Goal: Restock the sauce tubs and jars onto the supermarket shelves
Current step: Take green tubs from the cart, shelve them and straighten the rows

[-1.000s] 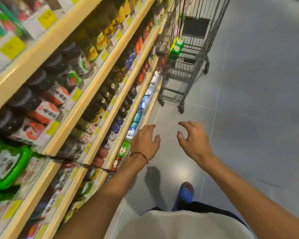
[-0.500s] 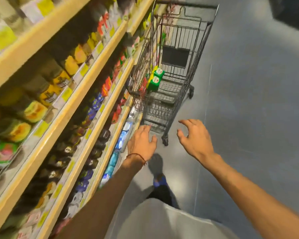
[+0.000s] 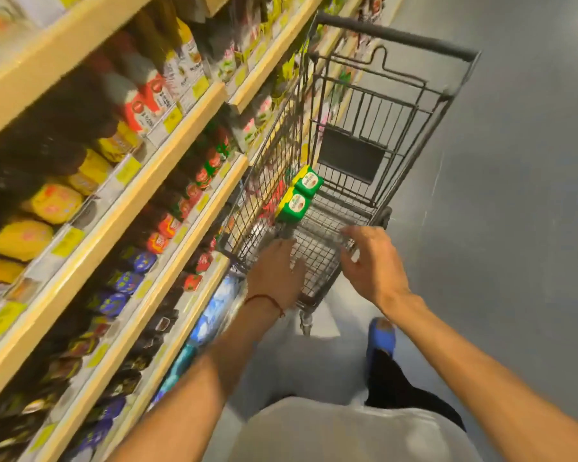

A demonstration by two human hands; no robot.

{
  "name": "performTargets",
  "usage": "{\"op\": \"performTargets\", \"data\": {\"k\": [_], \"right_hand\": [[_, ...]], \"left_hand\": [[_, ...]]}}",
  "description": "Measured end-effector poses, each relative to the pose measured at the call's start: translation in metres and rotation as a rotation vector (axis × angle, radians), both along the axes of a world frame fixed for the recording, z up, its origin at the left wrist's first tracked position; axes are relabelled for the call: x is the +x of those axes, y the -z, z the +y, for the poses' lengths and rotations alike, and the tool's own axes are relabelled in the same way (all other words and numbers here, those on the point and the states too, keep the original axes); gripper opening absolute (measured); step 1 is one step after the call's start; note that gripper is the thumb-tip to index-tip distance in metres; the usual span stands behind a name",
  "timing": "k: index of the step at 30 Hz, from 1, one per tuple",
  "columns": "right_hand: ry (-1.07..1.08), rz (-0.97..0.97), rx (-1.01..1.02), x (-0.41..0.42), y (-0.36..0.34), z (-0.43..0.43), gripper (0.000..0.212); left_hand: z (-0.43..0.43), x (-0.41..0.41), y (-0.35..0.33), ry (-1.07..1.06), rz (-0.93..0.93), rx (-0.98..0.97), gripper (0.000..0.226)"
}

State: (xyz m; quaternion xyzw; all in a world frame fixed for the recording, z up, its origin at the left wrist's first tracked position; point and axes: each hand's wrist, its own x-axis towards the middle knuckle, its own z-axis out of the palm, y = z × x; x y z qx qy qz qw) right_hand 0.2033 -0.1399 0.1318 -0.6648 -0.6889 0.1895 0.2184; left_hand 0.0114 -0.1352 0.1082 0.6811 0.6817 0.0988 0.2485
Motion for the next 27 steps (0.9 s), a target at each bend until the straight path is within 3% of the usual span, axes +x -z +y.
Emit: {"op": "performTargets", "data": {"k": [7,10,16,20,27], "right_hand": [[-0.252,-0.025,-0.04,0.076,0.012,0.137,0.035],[-0.343,-0.075,-0.098,0.089,0.015,0.188,0.039],[-0.493,-0.159,-0.221,0.077,0.047,0.284,0.044],[-0.564,-0.22,-0.289,0.068,0.079,0.343,0.037],[-0.622,-0.272,-0.444,0.05,0.14,0.426,0.034]], "left_hand": [[0.091,0.082,-0.001,-0.273,-0.009,-0.001,0.045],[0.125,0.1,0.002,-0.382,0.022,-0.102,0.048],[0.197,0.1,0.034,-0.587,-0.006,-0.279,0.053],[0.247,0.087,0.079,-0.588,0.009,-0.244,0.047],[0.301,0.085,0.139,-0.722,-0.02,-0.405,0.05]]}}
